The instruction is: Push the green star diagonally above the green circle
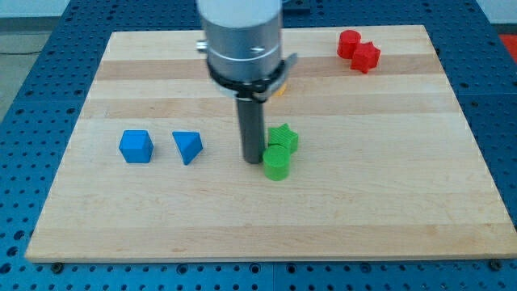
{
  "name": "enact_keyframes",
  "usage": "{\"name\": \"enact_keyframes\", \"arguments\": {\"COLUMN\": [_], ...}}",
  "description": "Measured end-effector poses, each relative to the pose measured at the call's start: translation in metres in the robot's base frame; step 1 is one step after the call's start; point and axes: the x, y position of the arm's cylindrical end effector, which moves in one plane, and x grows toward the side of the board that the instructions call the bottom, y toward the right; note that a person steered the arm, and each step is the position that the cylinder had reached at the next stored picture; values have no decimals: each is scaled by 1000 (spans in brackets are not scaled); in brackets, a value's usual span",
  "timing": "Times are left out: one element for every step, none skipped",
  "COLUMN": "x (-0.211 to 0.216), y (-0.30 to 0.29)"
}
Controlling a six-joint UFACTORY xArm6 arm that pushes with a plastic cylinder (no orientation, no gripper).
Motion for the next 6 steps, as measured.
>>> {"name": "enact_keyframes", "arguments": {"x": [-2,7,12,-17,-37,-73], "y": [31,42,13,18,63,76]}}
